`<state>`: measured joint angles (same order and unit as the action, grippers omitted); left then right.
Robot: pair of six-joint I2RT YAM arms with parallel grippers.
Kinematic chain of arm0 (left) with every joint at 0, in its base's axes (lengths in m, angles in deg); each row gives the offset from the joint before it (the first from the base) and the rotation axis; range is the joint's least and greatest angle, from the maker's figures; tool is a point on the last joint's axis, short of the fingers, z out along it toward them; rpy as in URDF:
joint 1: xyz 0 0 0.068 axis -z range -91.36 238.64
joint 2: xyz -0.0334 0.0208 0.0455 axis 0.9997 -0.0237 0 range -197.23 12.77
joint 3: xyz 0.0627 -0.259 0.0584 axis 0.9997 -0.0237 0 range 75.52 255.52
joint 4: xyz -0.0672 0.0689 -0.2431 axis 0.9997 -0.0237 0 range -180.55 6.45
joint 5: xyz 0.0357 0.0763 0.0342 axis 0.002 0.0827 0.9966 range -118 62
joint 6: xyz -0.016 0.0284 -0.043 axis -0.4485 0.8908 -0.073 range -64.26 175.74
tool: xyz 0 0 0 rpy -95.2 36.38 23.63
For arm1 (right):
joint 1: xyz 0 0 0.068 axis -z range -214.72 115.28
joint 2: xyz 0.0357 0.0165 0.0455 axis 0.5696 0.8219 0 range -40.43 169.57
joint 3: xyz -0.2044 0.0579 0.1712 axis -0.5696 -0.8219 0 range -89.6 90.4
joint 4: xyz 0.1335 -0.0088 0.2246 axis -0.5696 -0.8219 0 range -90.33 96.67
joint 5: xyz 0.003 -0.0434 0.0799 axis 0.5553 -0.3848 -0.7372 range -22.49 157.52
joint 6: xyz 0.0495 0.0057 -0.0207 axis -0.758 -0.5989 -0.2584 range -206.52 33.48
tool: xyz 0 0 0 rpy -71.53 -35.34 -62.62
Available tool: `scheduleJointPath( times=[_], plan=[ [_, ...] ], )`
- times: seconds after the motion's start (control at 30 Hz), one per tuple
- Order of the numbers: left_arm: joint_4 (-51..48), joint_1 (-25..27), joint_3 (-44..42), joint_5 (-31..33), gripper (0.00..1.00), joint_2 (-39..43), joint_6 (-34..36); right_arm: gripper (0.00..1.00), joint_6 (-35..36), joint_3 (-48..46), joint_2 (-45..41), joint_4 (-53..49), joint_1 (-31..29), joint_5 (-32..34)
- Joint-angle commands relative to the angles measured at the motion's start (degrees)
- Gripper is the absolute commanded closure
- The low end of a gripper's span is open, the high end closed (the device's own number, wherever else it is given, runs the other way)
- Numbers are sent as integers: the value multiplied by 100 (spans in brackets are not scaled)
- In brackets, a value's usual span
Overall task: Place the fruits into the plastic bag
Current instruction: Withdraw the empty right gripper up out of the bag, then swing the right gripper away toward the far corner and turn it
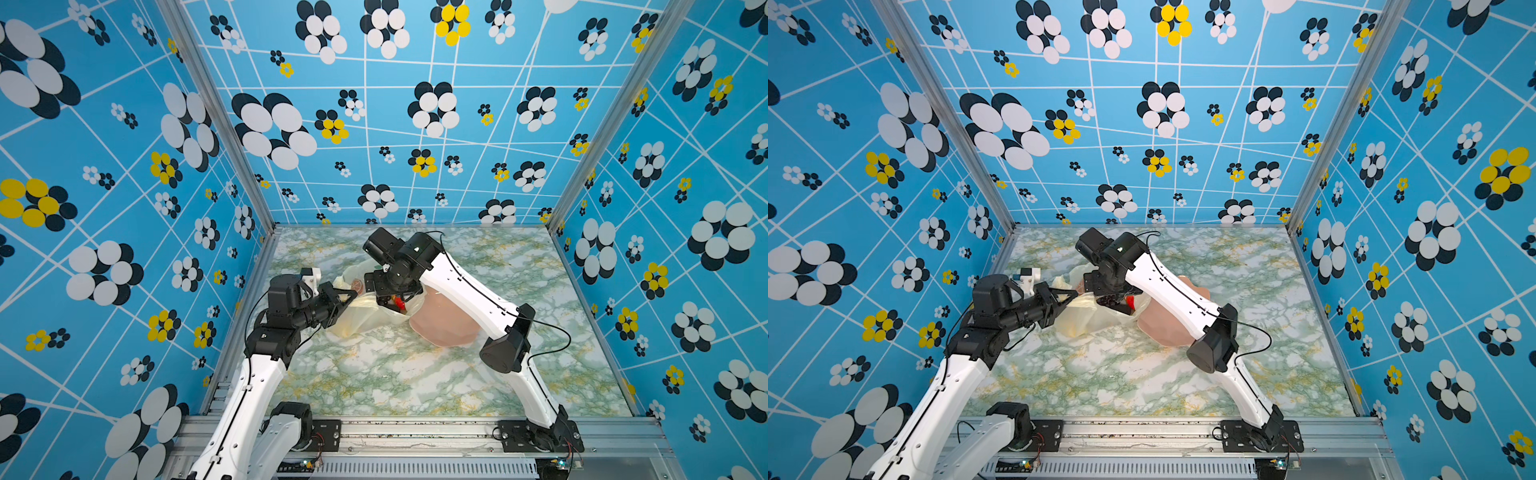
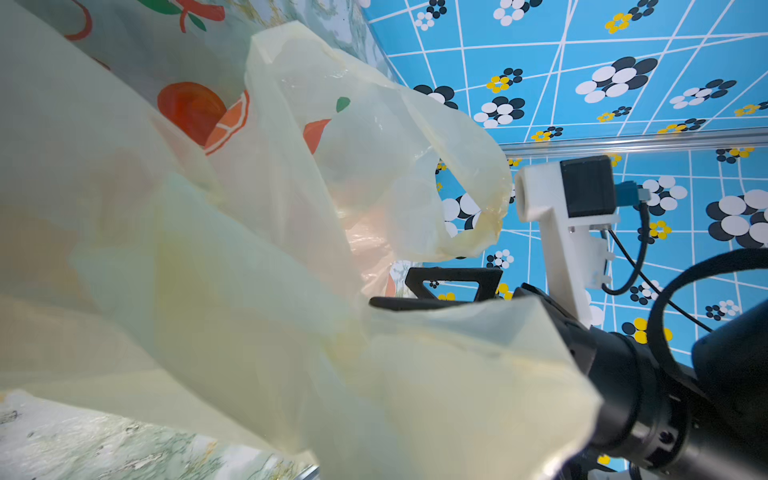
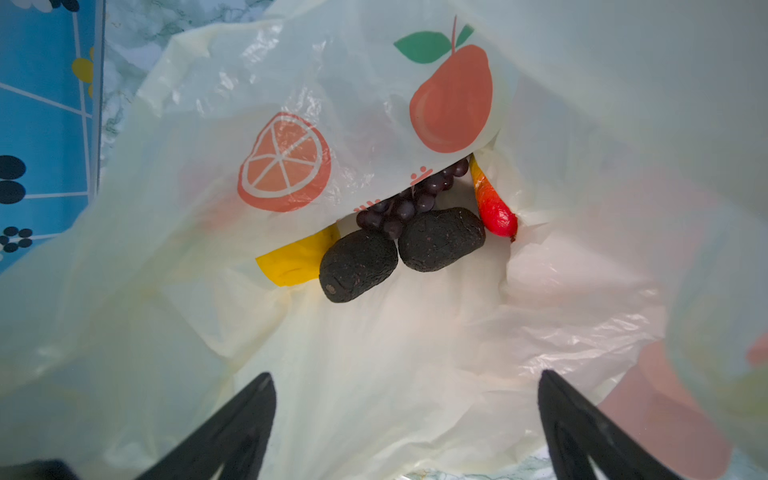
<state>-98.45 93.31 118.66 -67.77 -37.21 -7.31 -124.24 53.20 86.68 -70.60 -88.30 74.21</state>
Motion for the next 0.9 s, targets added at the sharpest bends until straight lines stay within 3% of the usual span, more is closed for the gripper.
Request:
scheduleJointPath(
  times=[0.0, 0.1, 0.17, 0.23, 0.37, 0.63, 0.87],
  plan=[
    [-293, -97, -49, 363, 100, 73, 75, 1, 402, -969, -1011, 1299, 129, 459],
    [-316, -100, -68, 363, 100, 110, 73, 1, 631, -3021, -1742, 4139, 129, 255],
    [-353, -98, -55, 349, 100, 126, 97, 0, 401, -4129, -2021, 6049, 167, 241],
    [-393, -97, -29, 355, 100, 128, 125, 0, 407, -4436, -1899, 7225, 182, 137],
    [-431, -98, -31, 347, 100, 151, 149, 0, 889, -3987, -1364, 8234, 184, -90],
    [-461, -99, -33, 364, 100, 155, 186, 1, 1645, -3069, -619, 9442, 215, 185],
    [-482, -115, -112, 379, 100, 226, 179, 1, 2382, -1381, 66, 9619, 357, 37]
  ],
)
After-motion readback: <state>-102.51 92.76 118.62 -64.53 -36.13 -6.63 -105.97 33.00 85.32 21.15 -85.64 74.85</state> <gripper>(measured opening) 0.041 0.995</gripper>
